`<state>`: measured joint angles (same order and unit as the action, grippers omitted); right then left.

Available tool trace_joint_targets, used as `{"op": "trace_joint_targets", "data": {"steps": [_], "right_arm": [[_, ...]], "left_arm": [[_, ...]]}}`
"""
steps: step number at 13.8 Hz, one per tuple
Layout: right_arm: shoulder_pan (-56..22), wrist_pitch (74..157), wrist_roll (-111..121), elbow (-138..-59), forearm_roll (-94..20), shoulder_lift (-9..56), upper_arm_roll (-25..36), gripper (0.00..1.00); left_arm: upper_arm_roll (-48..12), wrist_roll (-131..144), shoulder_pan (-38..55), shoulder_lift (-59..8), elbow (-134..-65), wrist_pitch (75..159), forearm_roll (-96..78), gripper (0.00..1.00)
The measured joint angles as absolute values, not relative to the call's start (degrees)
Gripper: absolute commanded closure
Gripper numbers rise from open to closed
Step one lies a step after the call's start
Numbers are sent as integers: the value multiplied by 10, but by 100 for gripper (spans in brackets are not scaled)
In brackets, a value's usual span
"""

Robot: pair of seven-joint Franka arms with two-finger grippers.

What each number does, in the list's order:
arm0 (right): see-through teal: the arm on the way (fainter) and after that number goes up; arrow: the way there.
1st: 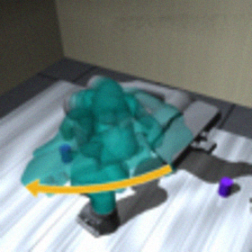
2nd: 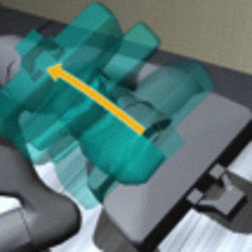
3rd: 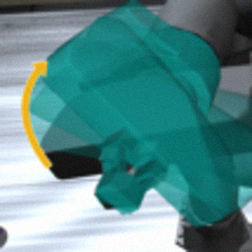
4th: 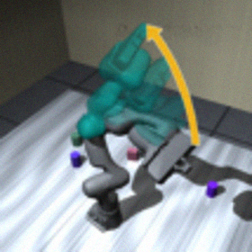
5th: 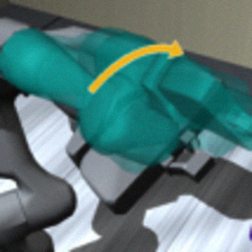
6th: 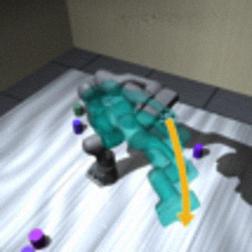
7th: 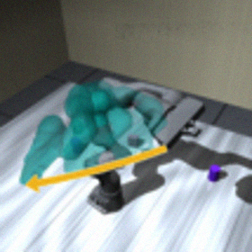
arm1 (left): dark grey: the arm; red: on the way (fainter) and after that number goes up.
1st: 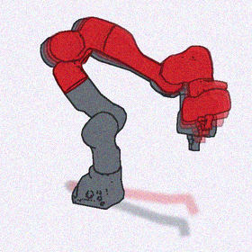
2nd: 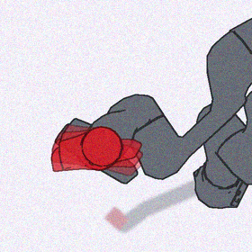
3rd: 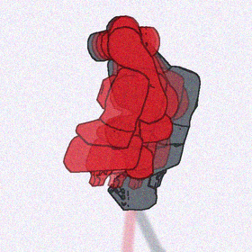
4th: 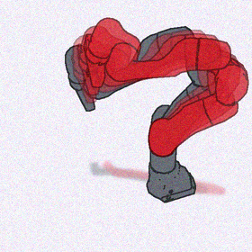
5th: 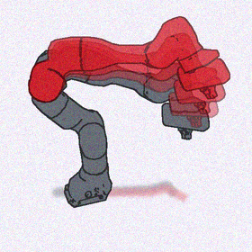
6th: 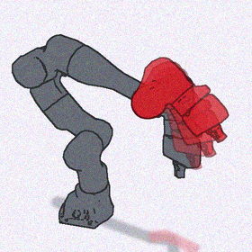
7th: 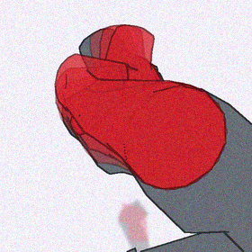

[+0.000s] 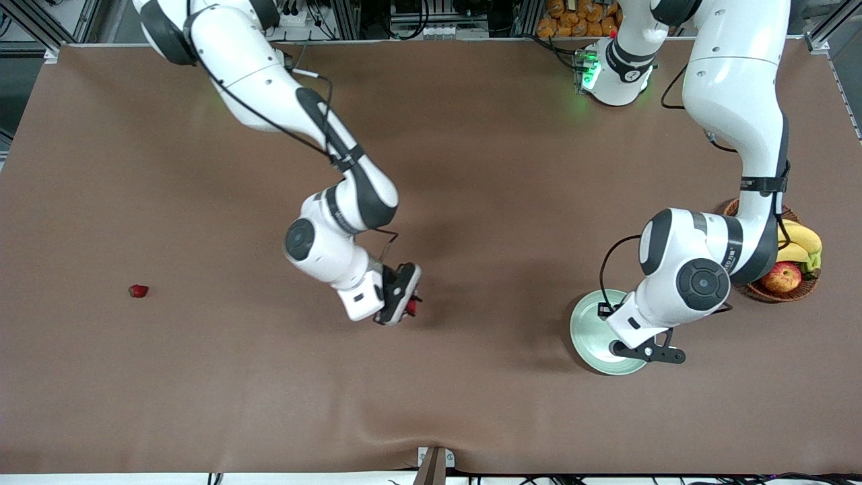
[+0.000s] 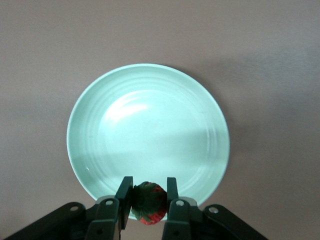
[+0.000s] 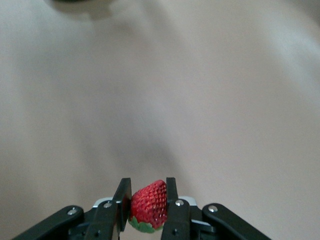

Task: Collect all strawberries into plate
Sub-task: 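Open the left gripper over the plate while the right gripper releases its strawberry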

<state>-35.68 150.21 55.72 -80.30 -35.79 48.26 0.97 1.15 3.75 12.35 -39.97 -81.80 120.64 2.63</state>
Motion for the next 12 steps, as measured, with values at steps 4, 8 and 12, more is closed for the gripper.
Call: {"op": "trace_joint_targets", "data": {"steps": [4, 8, 12], "right_arm": [[-423, 1605, 503, -805, -358, 519, 10, 82], [-459, 1655, 441, -779, -358, 563, 12, 69], [-460, 1658, 431, -736, -358, 600, 17, 0]], "left_arm": [[11, -4, 94, -422, -832, 1268, 27, 100], [9, -7, 89, -444, -840, 1307, 27, 22], [8, -7, 89, -448, -840, 1315, 27, 0]]}}
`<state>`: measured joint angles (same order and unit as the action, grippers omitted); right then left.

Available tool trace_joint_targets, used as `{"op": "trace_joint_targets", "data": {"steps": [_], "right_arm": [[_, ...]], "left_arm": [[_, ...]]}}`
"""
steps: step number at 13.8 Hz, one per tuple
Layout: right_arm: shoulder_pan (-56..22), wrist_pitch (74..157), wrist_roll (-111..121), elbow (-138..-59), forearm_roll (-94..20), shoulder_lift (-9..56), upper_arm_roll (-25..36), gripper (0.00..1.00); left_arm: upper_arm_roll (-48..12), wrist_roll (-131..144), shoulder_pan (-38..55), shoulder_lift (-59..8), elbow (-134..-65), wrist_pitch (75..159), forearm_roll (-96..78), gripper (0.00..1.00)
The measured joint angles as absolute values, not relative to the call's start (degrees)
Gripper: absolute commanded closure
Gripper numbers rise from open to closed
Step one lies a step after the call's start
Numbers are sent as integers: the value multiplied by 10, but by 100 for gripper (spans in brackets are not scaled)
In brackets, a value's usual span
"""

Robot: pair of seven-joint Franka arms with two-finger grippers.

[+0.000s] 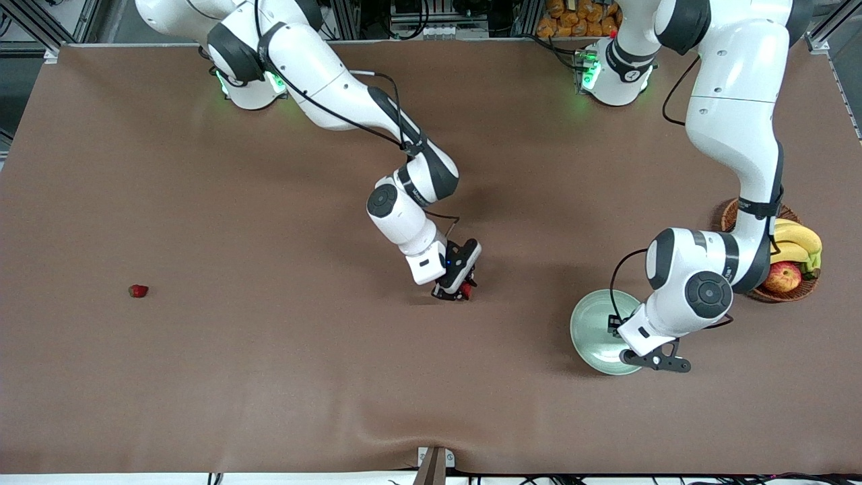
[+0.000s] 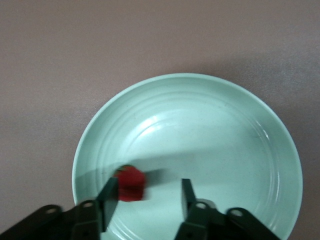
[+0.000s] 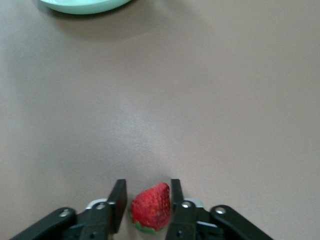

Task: Collect all strawberries into plate
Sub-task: 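Open the left gripper over the plate while the right gripper releases its strawberry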

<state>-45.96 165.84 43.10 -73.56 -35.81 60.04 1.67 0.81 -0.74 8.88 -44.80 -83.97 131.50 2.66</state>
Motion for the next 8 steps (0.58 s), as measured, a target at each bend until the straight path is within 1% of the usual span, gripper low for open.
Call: {"op": "trace_joint_targets", "data": {"steps": [2, 4, 6, 8], "right_arm": [[-455, 1661, 426, -725, -359, 601, 21, 0], [-435, 1663, 421, -728, -360, 588, 27, 0], [-399, 1662, 420, -758, -361, 553, 29, 0], [-359, 1658, 421, -820, -361, 498, 30, 0]], "left_arm": [[8, -7, 89, -443, -838, 1313, 27, 0], [5, -7, 89, -430, -837, 1301, 27, 0], [-1, -7, 89, -414, -837, 1285, 27, 0], [-14, 1, 89, -400, -836, 1274, 27, 0]]}}
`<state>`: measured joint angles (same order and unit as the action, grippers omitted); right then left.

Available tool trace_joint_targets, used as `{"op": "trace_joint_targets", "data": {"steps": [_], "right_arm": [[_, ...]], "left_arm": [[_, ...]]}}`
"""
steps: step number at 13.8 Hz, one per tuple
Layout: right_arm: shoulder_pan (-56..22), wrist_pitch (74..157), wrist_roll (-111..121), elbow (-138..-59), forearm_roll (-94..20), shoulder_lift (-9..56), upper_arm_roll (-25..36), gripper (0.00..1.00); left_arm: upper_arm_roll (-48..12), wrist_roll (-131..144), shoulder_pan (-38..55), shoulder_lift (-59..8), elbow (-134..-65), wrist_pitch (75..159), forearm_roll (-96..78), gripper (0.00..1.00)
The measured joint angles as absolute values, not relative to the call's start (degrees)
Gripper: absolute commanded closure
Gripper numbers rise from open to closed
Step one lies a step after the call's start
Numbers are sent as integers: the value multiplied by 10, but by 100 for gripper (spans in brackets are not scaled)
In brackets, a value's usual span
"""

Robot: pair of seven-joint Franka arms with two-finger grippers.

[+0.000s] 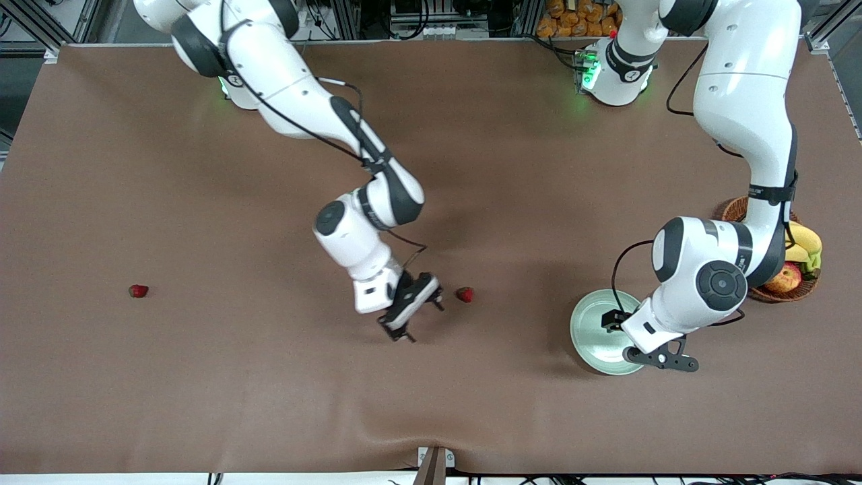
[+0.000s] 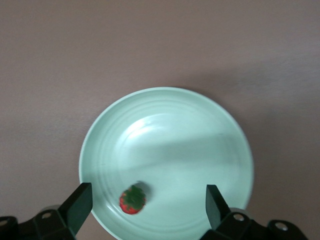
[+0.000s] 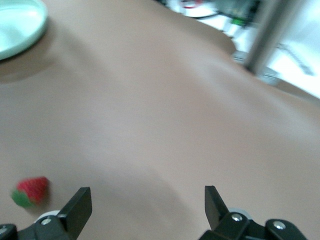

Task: Collect all strawberries into plate
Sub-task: 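Open the left gripper over the plate while the right gripper releases its strawberry, then grasp the middle strawberry with the left gripper while the right gripper reaches another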

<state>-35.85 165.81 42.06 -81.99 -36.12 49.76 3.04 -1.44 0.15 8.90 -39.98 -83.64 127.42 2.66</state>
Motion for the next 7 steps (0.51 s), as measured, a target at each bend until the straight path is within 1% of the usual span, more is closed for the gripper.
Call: {"op": "trace_joint_targets", "data": {"steps": [3, 7], "right_arm": [[-288, 1657, 426, -952, -362, 414, 38, 0], [-187, 1655, 482, -1071, -362, 343, 47, 0]], "left_arm": [[-44, 47, 93, -391, -835, 1270, 27, 0], [-56, 109, 132, -391, -828, 1270, 27, 0]]}}
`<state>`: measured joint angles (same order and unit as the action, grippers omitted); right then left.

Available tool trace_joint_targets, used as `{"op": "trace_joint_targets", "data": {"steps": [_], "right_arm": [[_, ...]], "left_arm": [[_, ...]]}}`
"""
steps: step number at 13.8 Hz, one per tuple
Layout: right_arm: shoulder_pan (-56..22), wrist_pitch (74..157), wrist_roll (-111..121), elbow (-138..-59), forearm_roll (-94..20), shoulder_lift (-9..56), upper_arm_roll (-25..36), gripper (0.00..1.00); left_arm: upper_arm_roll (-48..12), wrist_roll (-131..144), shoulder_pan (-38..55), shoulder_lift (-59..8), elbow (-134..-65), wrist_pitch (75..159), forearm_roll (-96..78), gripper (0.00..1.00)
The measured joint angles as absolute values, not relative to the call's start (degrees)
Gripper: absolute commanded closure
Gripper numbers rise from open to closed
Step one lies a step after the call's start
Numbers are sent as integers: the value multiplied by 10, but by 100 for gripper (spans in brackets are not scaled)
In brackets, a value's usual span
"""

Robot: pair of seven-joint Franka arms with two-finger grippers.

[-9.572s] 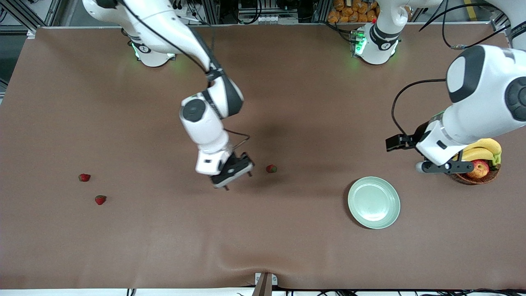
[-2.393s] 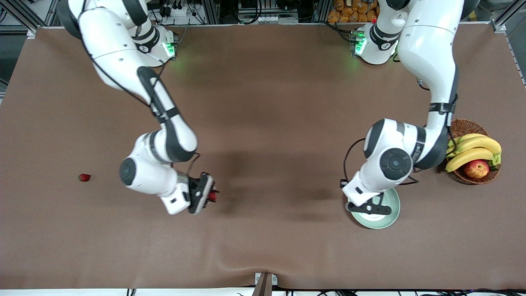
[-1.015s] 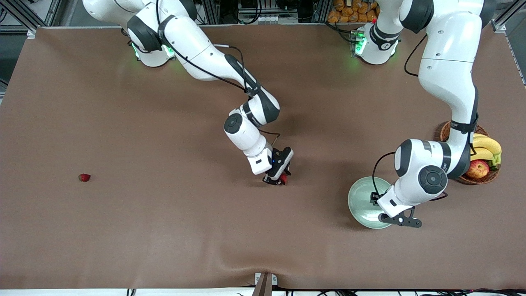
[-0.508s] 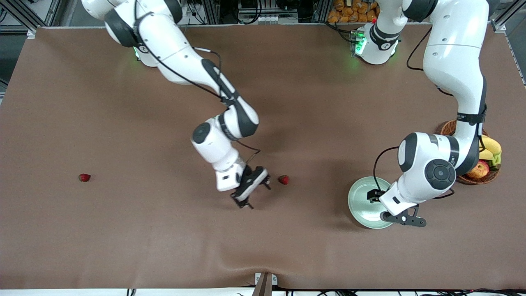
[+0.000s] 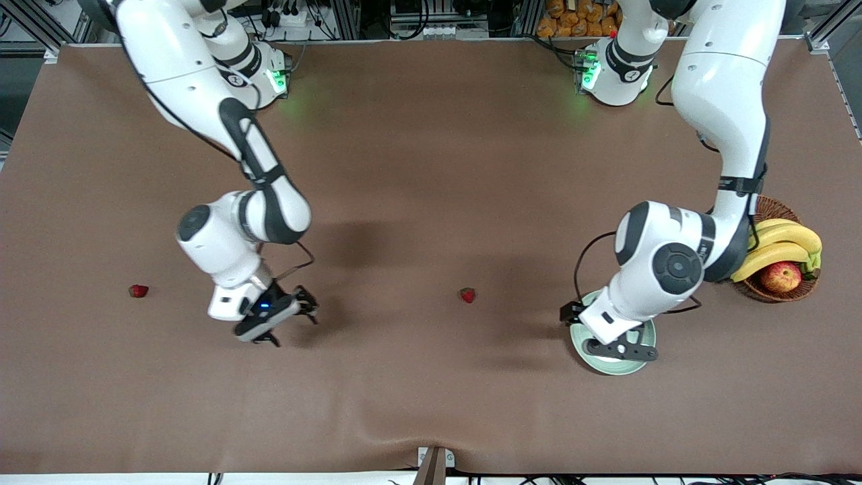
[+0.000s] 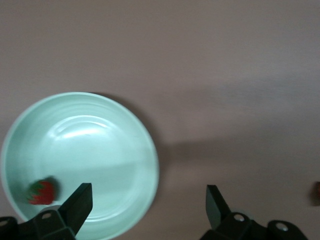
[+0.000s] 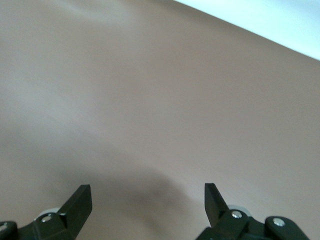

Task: Collect all strawberries into plate
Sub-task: 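Grasp the middle strawberry with the left gripper while the right gripper reaches another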

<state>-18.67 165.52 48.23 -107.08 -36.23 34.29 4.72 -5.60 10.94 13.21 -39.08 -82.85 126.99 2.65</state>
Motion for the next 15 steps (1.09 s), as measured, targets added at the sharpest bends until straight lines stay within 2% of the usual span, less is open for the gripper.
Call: {"op": "trace_joint_targets", "data": {"steps": [3, 6, 12, 15], "right_arm": [[-99, 1641, 532, -1144, -362, 304, 52, 0], [-53, 1623, 568, -1180, -362, 291, 52, 0], [47, 1506, 724, -1182, -354, 281, 62, 0], [47, 1469, 752, -1166, -308, 267, 82, 0]], "left_arm": [[-57, 146, 174, -391, -826, 1270, 27, 0], [-57, 165, 200, -396, -822, 1270, 27, 0], [-56, 224, 257, -451, -773, 1276, 27, 0], [-56, 246, 283, -484, -765, 1346, 27, 0]]}}
